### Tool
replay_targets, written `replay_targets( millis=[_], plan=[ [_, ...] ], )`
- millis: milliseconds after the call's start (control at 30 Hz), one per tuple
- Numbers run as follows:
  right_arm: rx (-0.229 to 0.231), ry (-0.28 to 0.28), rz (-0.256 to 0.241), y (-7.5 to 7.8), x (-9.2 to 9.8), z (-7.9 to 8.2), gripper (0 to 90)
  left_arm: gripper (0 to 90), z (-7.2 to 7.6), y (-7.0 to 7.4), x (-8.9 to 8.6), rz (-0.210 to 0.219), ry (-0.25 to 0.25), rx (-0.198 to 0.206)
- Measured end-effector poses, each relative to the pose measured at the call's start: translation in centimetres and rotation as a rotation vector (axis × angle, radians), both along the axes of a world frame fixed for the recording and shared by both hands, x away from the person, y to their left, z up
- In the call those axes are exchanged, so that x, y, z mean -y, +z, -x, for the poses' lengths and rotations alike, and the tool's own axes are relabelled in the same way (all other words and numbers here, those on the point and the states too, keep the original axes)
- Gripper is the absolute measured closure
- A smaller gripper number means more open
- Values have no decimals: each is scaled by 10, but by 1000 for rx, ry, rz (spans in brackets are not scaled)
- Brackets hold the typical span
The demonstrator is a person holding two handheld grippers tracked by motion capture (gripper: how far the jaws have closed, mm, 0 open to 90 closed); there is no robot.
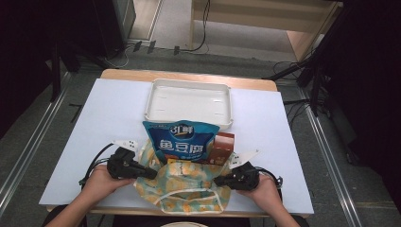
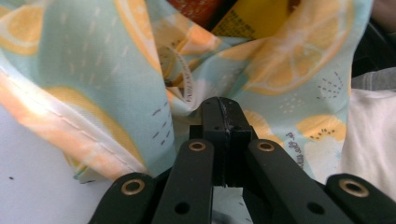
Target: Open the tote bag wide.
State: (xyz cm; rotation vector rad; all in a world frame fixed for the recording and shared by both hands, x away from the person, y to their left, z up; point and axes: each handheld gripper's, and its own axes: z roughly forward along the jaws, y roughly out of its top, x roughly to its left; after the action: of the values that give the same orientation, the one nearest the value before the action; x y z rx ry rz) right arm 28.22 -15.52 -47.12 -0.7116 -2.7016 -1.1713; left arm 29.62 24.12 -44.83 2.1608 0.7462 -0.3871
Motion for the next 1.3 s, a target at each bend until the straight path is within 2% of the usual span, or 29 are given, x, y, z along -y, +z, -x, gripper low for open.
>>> replay_targets(
  millis=[267,467,567,633,733,833,967,1067,1100,1200,1300],
  plan=[
    [16,-5,1,-5,3,-3,900,900,-5,-5,-3,-25,23,-11],
    [20,-13,3,-8,7,-5,900,900,-8,-10,-4,-60,38,-26],
    [21,-16,-4,-9,9,-7,900,900,-11,-14,-4,-107,49,-34],
    [20,-22,-3,-9,10,-7,900,900,-13,-17,-6,-117,64,-49],
    [22,-24,0,-8,11,-7,900,900,-13,-16,-6,-97,59,-47],
    [27,-9,-7,-4,11,-3,881,900,-11,-13,-8,-70,43,-24],
    [38,9,-28,3,12,3,802,839,-8,-9,-15,-30,57,-25],
    [39,1,-55,10,18,7,767,797,-5,-4,-19,-18,62,-10],
    [44,-6,-64,12,20,8,759,788,-3,-1,-21,0,71,-6],
    [66,-25,-97,23,25,12,741,754,0,6,-24,10,78,12],
    [71,-37,-131,33,25,15,738,734,4,15,-25,-4,72,43]
  ],
)
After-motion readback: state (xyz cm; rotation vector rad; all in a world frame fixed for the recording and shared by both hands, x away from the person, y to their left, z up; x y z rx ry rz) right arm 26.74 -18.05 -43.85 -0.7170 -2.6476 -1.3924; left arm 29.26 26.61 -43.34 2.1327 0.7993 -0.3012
